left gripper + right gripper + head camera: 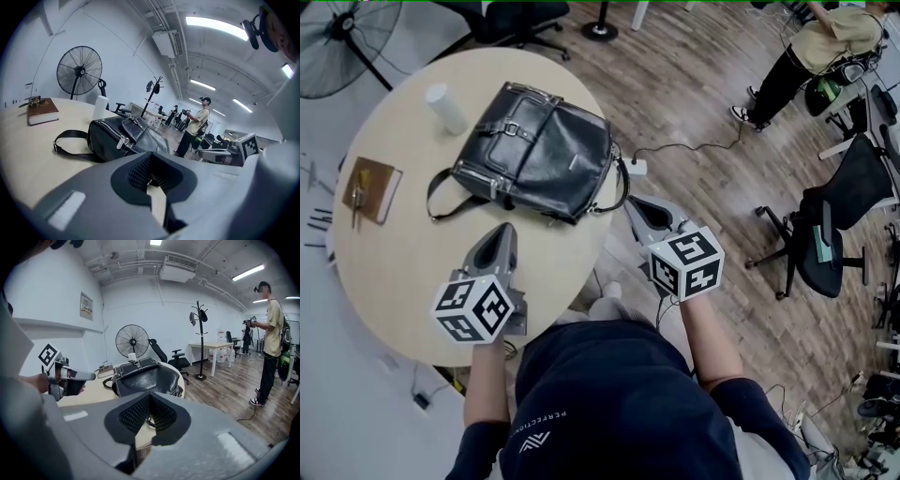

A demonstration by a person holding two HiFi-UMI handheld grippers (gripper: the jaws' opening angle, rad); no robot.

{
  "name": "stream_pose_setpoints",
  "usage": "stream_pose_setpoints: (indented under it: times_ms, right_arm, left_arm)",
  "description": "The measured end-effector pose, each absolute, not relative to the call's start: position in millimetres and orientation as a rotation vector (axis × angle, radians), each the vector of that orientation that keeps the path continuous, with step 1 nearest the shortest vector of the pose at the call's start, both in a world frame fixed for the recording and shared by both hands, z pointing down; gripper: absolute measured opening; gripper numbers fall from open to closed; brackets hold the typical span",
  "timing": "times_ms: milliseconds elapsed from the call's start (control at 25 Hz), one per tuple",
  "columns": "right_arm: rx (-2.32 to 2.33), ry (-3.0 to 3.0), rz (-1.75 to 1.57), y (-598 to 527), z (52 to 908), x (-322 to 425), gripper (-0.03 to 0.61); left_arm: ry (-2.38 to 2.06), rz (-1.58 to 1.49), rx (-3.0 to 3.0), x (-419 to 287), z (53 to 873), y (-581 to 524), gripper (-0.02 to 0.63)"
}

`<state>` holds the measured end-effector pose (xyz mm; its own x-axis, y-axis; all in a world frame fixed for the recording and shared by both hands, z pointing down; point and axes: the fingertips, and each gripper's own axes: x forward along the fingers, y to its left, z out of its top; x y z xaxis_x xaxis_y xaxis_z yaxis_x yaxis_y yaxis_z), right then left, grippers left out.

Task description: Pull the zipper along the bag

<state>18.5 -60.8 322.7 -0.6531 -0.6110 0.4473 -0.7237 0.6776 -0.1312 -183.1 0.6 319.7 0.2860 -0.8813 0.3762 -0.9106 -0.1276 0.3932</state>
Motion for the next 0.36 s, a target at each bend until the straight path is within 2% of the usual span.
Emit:
stream_pose_setpoints:
  times_ms: [360]
  right_arm:
    - [1.030, -2.563, 0.545, -62.2, 320.1, 26.9, 0.003]
  left_arm:
    - [-1.596, 0.063, 1.999, -181.1, 319.9, 3.4, 0.012]
